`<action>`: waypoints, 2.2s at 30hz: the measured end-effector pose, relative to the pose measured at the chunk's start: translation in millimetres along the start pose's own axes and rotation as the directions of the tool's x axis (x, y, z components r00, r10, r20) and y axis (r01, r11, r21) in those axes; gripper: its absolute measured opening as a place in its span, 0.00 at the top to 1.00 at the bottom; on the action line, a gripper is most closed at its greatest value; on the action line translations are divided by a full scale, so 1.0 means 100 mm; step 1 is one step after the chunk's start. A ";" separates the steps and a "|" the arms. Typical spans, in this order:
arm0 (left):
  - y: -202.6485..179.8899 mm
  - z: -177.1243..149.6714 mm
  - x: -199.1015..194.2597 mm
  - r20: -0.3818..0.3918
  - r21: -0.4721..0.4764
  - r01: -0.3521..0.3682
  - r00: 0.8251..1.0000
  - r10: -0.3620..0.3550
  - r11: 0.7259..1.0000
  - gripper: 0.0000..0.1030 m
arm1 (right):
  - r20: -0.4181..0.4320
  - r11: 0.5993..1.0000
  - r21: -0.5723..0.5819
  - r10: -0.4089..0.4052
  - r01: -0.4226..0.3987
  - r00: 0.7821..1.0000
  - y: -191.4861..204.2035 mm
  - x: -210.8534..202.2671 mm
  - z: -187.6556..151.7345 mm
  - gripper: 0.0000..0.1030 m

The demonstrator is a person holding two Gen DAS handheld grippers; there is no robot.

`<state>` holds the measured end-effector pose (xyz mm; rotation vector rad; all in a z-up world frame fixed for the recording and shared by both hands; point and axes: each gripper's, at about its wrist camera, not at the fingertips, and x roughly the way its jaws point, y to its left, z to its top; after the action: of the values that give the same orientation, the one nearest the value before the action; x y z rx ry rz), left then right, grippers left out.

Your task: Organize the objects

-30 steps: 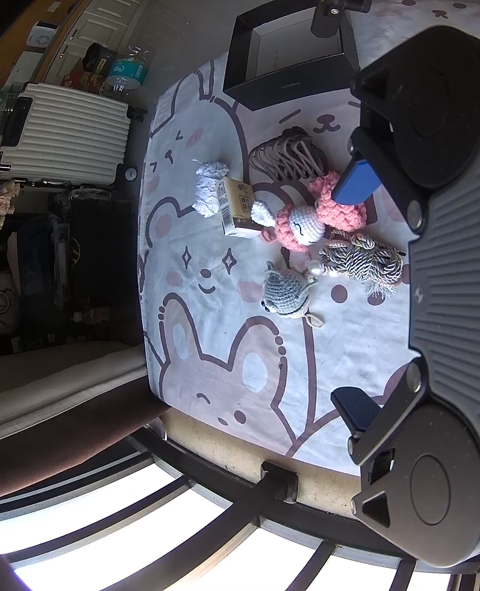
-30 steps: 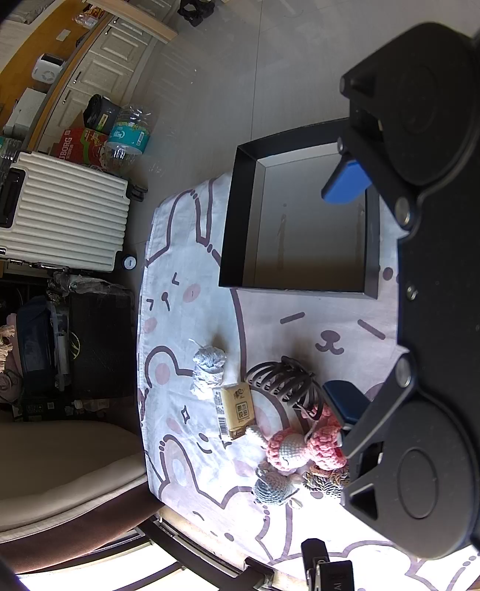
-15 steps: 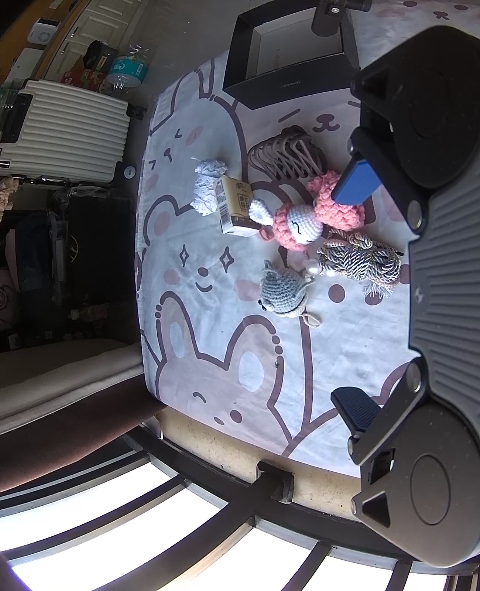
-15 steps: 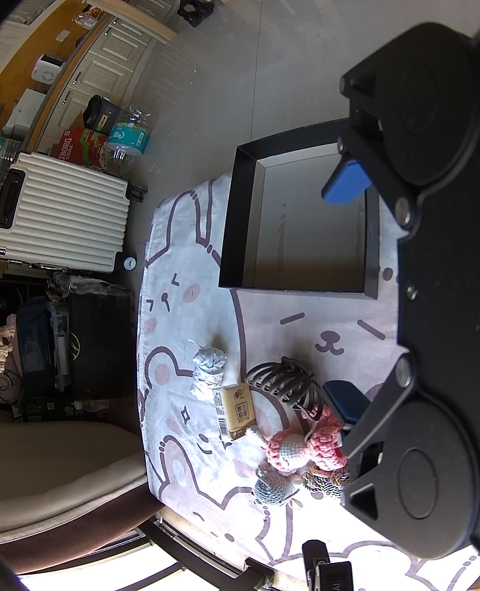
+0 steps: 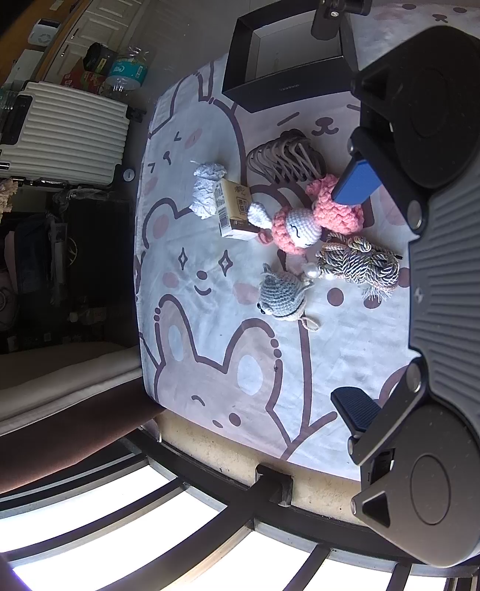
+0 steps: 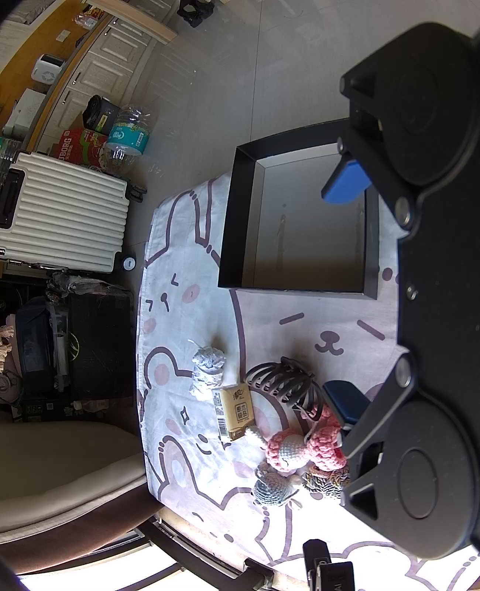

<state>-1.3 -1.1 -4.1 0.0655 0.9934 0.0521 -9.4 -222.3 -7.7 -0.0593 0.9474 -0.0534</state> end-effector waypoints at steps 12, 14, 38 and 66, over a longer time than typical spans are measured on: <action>0.00 0.01 -0.01 0.000 0.008 0.005 1.000 -0.005 1.000 0.00 | -0.001 1.000 -0.002 0.000 0.000 1.000 0.00 0.00 0.00 0.00; 0.01 0.01 -0.01 -0.001 0.008 0.005 1.000 -0.005 1.000 0.00 | 0.000 1.000 -0.002 0.000 0.000 1.000 0.00 0.00 0.00 0.00; 0.00 0.02 0.00 -0.006 0.021 0.015 1.000 -0.015 1.000 0.00 | -0.002 1.000 -0.003 0.000 0.000 1.000 0.00 0.00 0.01 0.00; -0.02 0.01 0.00 -0.008 0.027 0.019 1.000 -0.019 0.999 0.00 | -0.003 1.000 -0.002 0.000 0.000 1.000 -0.01 0.00 0.01 0.00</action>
<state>-0.8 -3.5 -3.6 0.0808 1.0029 0.0214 -8.0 -222.9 -7.1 -0.0615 0.9509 -0.0525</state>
